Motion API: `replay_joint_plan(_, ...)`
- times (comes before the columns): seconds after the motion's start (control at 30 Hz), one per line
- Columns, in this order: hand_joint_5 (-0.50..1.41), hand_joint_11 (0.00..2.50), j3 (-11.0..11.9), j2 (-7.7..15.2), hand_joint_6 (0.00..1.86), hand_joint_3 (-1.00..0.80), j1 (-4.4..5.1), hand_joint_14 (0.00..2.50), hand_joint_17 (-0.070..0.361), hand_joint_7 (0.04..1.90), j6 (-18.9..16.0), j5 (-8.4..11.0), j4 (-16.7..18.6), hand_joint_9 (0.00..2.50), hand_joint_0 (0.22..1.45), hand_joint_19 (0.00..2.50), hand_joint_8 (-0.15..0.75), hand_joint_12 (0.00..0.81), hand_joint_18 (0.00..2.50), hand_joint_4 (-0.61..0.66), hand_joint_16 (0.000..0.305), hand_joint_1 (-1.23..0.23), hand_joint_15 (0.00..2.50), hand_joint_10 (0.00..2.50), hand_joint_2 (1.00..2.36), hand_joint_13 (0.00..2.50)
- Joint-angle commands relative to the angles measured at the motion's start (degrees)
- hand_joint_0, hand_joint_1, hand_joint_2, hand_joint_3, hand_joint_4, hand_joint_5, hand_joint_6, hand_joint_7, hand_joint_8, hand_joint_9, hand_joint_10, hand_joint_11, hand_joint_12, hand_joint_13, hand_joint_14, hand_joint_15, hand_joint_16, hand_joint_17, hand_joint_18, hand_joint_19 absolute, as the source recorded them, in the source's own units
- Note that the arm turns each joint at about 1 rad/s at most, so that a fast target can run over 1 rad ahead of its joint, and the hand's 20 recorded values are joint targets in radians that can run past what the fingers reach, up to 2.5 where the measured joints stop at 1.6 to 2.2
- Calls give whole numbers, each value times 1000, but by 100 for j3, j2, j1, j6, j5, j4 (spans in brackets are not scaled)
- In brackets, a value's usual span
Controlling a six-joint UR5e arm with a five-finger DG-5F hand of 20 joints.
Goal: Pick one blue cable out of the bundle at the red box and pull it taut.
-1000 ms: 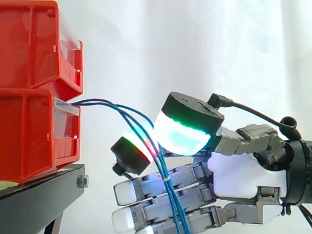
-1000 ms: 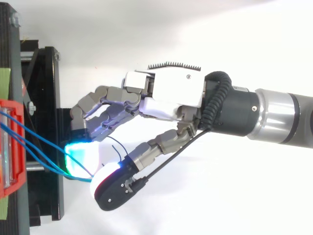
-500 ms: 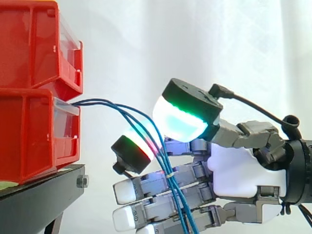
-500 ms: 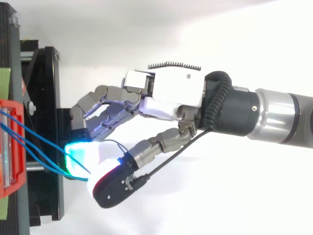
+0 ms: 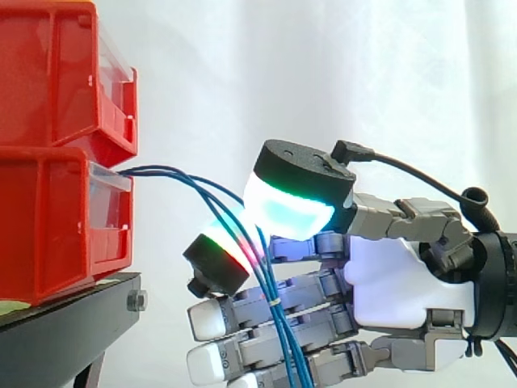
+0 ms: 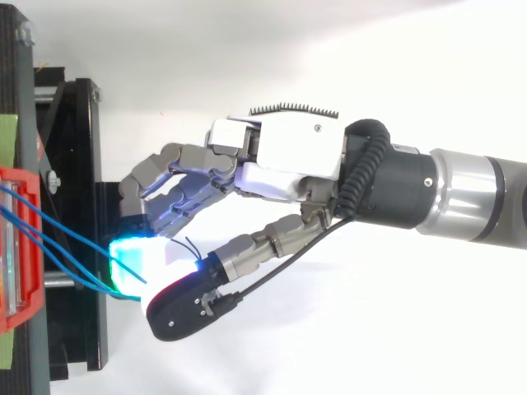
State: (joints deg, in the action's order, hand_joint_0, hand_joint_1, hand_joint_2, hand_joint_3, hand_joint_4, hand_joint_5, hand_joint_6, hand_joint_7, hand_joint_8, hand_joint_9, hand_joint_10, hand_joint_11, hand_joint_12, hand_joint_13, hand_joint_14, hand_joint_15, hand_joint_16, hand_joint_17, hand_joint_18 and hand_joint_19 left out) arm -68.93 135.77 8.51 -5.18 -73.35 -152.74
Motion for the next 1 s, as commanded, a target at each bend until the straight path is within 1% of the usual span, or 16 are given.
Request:
replay_joint_plan(0.0,-214,618,-7,2,949,36,1,9,113,974,0,-4,8,673,635,318,303,391,693,-8,50,-789,314,7,1017,688)
replay_joint_plan(0.03,-212,610,-7,2,949,39,1,9,113,960,0,-4,8,678,634,317,300,391,694,-22,50,-791,307,9,1017,689)
replay_joint_plan(0.1,-202,608,2,2,937,48,1,9,114,989,8,-13,16,699,634,318,293,392,695,-64,50,-802,308,9,1017,689)
replay_joint_plan(0.23,-191,583,-7,2,927,69,-7,9,117,1006,8,-13,25,714,634,310,294,399,694,-95,52,-822,302,6,1013,691)
replay_joint_plan(0.33,-196,589,-7,2,923,22,1,9,115,1015,-9,-13,16,710,631,309,295,398,674,-21,51,-824,307,9,1014,676)
replay_joint_plan(0.37,-205,595,-7,2,920,-96,1,9,112,946,-36,5,-1,673,601,318,294,393,638,34,50,-811,308,11,1016,654)
replay_joint_plan(0.4,-207,599,-7,-7,904,-170,1,9,106,957,-53,5,-1,650,587,336,282,378,595,47,47,-795,311,9,1017,619)
replay_joint_plan(0.43,-207,599,-7,2,900,-211,1,9,107,939,-71,5,-1,641,568,334,287,380,594,57,48,-794,309,11,1016,616)
replay_joint_plan(0.5,-204,597,-7,2,887,-412,-7,11,114,862,-80,5,-1,615,522,341,298,398,565,95,51,-777,313,9,1004,590)
replay_joint_plan(0.53,-203,592,-7,2,887,-423,-7,9,115,853,-80,5,-1,611,514,343,302,400,566,101,51,-775,314,8,1005,591)
replay_joint_plan(0.57,-199,585,-7,2,877,-482,1,9,118,837,-80,5,-10,608,497,337,309,408,566,121,53,-752,314,8,1001,588)
replay_joint_plan(0.6,-192,582,-7,2,861,-500,-7,9,121,863,-62,5,-36,608,483,346,318,414,552,125,54,-717,311,10,1000,578)
replay_joint_plan(0.7,-188,577,-7,2,849,-500,-7,8,129,862,-62,-4,-151,603,455,329,332,432,552,143,57,-665,316,10,1000,577)
replay_joint_plan(0.8,-186,562,-7,2,843,-500,-7,10,132,864,-62,5,-247,597,446,331,341,440,547,152,59,-652,313,8,1000,571)
replay_joint_plan(0.87,-189,552,-7,2,836,-500,-16,8,134,881,-62,5,-291,588,444,338,343,443,548,150,60,-652,315,9,1000,568)
replay_joint_plan(0.97,-210,568,-7,2,836,-500,-7,8,131,868,-53,5,-274,561,465,318,333,435,528,141,58,-738,305,10,1000,555)
